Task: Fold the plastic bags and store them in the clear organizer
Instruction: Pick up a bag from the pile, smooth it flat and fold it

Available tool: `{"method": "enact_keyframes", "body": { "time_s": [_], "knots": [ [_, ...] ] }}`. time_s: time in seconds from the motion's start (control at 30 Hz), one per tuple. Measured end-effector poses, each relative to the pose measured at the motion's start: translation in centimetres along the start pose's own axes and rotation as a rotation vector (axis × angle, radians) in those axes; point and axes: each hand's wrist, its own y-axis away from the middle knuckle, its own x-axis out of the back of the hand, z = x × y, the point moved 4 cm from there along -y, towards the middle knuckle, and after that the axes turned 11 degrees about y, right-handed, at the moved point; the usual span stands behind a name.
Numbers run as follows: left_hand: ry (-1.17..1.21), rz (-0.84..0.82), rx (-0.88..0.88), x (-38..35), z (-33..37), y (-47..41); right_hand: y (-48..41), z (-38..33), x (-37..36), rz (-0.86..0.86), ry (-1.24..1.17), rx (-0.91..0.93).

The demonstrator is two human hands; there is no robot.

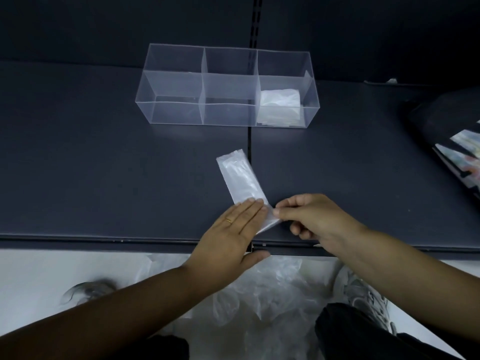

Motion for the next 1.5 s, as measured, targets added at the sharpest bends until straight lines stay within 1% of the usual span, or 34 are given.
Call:
{"method": "enact_keyframes", "body": {
  "time_s": [0.1,0.17,0.2,0.27,0.3,0.37,0.4,0.47,0.53,0.6,0.67,0.77,0.87,1.0,1.07,1.13,1.2,1.23,1.27,1.37,1.43,1.5],
  "knots": [
    [0.067,0.175,-0.030,0.8,-0.2,-0.3,0.8,0.2,0.0,-0.084,-0.176,-0.069],
    [0.108,0.241,-0.051,1.5,-0.3,-0.6,1.3,0.0,0.5,-0.095,-0.202,-0.021],
    [0.131,0.250,-0.055,1.9,-0.4,-0.8,1.5,-0.3,1.0,-0.077,-0.143,0.061],
    [0.188,0.226,-0.036,2.8,-0.4,-1.2,1.6,-1.0,2.1,-0.006,0.084,0.315],
    [0.213,0.202,-0.015,3.2,-0.5,-1.5,1.7,-1.5,2.3,0.000,0.196,0.443],
    [0.260,0.150,0.043,3.8,-1.0,-2.0,1.3,-2.0,1.8,-0.077,0.359,0.616],
    [0.301,0.114,0.087,3.8,-1.4,-2.3,0.9,-2.1,1.4,-0.102,0.414,0.654],
    [0.457,0.059,0.199,3.9,-2.3,-2.9,-0.2,-2.3,0.8,-0.081,0.453,0.666],
    [0.618,0.056,0.278,4.0,-3.0,-3.5,-1.1,-2.7,0.5,-0.040,0.391,0.663],
    [0.732,0.088,0.331,4.2,-3.7,-4.2,-1.9,-3.0,0.5,-0.028,0.295,0.627],
    [0.887,0.115,0.442,4.2,-4.4,-4.7,-2.5,-3.5,0.4,-0.004,0.258,0.591],
    [1.101,0.156,0.606,4.0,-5.1,-5.2,-3.2,-4.2,0.3,0.027,0.306,0.569],
    [1.195,0.229,0.684,4.1,-5.7,-5.3,-3.9,-4.8,0.1,0.056,0.336,0.536],
    [1.107,0.363,0.764,4.2,-6.4,-4.9,-4.9,-5.2,0.0,0.126,0.326,0.435],
    [0.973,0.428,0.728,4.5,-6.6,-4.6,-5.3,-5.4,-0.1,0.139,0.328,0.389],
    [0.656,0.475,0.589,5.1,-6.3,-4.4,-5.4,-5.6,-0.2,0.143,0.339,0.350],
    [0.304,0.483,0.383,5.3,-5.3,-4.4,-5.5,-5.9,-0.2,0.149,0.361,0.322],
    [0.181,0.452,0.302,4.9,-4.9,-4.5,-5.6,-6.0,-0.2,0.152,0.375,0.311],
    [0.101,0.391,0.266,4.3,-4.7,-4.6,-5.6,-6.1,-0.3,0.156,0.389,0.301],
    [-0.040,0.153,0.310,2.2,-5.3,-4.6,-5.4,-6.2,-0.4,0.174,0.414,0.282],
    [-0.150,0.075,0.311,1.5,-6.0,-4.4,-5.2,-6.2,-0.5,0.191,0.420,0.299],
    [-0.183,0.029,0.321,1.3,-6.5,-4.4,-4.9,-6.1,-0.6,0.262,0.452,0.362]
  ]
}}
